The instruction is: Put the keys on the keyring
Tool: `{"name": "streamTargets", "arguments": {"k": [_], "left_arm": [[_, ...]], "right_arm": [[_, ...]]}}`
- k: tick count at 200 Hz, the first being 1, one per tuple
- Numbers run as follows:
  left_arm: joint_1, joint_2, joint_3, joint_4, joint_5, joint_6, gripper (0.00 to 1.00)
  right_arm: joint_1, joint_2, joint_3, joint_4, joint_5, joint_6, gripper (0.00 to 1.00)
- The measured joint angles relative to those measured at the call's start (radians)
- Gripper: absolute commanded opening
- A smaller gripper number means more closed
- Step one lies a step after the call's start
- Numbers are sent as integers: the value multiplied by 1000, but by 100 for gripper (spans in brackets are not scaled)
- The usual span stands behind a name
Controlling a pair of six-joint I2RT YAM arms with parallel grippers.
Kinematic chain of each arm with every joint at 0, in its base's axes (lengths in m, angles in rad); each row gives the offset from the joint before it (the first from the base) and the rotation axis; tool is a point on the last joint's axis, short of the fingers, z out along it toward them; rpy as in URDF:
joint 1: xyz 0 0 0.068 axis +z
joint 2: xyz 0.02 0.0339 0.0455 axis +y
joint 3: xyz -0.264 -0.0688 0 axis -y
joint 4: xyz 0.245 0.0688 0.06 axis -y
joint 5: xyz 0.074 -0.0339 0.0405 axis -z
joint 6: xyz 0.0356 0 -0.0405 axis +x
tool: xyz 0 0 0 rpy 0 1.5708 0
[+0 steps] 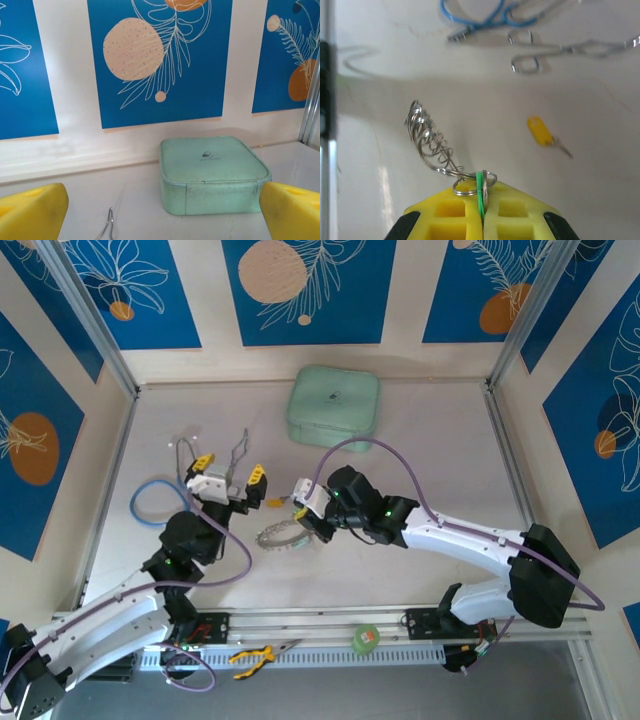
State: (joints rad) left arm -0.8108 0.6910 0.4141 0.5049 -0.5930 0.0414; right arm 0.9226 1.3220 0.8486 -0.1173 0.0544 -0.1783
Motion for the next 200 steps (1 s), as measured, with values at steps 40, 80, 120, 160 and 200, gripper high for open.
{"name": "streamTargets", "arguments": {"k": [40, 80, 120, 160, 200], "left_arm": [[2, 76, 24, -57, 1, -31, 98], [4, 124, 24, -84, 16, -49, 98], [8, 171, 35, -99, 35, -63, 99], [14, 208, 37, -98, 50, -63, 99], [32, 241, 37, -89, 70, -63, 100]], "right_arm": [[-67, -52, -37, -234, 76, -164, 0], [-84, -59, -65, -449, 177, -303, 2], [-90, -42, -92, -565, 270, -373, 4], [-111, -14, -113, -626, 333, -417, 7], [-134, -13, -142, -659, 351, -449, 15]]}}
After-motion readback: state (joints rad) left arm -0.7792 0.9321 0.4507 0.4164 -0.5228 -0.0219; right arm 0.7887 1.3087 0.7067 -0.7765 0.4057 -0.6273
